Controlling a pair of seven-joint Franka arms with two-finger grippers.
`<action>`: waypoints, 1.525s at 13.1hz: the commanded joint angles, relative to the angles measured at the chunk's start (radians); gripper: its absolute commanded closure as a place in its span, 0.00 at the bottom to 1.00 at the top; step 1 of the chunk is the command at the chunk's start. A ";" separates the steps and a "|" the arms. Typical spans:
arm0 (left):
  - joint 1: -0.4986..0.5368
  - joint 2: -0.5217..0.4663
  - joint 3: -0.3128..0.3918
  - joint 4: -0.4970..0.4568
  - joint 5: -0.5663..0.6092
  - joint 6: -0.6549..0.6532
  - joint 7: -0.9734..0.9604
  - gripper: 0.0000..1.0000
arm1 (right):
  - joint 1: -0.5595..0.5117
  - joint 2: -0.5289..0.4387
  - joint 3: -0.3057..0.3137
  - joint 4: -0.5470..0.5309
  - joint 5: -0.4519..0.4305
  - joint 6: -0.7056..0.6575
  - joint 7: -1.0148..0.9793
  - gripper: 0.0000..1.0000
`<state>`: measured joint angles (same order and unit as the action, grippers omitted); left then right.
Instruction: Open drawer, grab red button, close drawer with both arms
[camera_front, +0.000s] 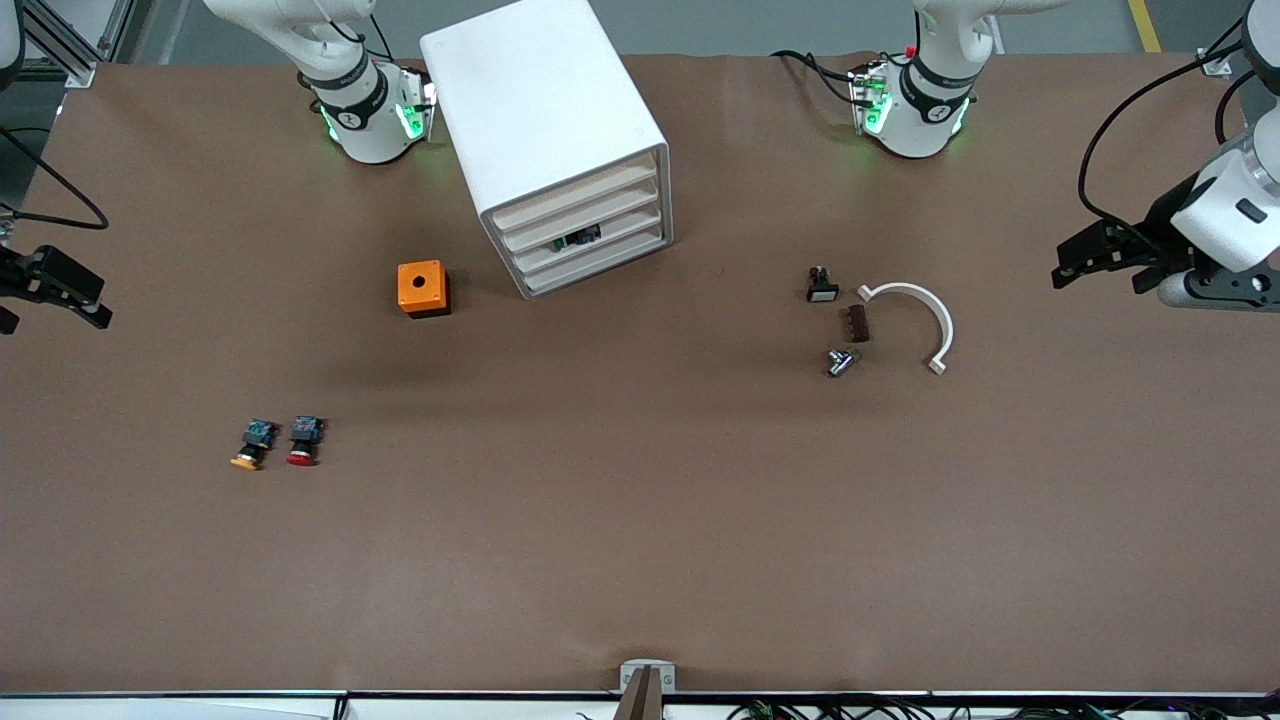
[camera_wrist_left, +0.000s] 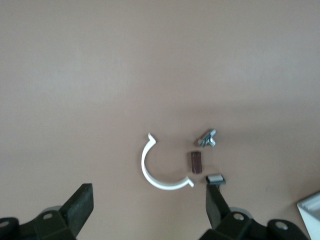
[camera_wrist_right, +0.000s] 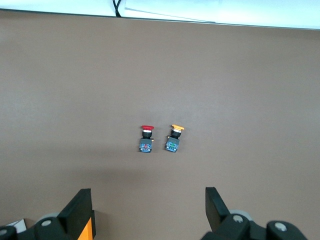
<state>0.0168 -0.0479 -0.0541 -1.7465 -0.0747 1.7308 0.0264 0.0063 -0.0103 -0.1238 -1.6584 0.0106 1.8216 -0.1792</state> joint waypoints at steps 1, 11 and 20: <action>-0.014 0.034 -0.003 0.091 0.026 0.012 -0.016 0.01 | -0.011 -0.025 0.016 0.003 -0.023 -0.024 0.001 0.00; -0.021 0.048 -0.013 0.156 0.030 -0.091 -0.068 0.01 | -0.008 -0.073 0.020 -0.040 -0.034 -0.027 0.003 0.00; -0.031 0.054 -0.015 0.156 0.030 -0.091 -0.066 0.01 | -0.009 -0.027 0.018 0.028 -0.032 -0.028 0.001 0.00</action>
<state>-0.0104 -0.0047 -0.0641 -1.6159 -0.0687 1.6615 -0.0267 0.0063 -0.0521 -0.1153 -1.6562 -0.0036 1.7977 -0.1792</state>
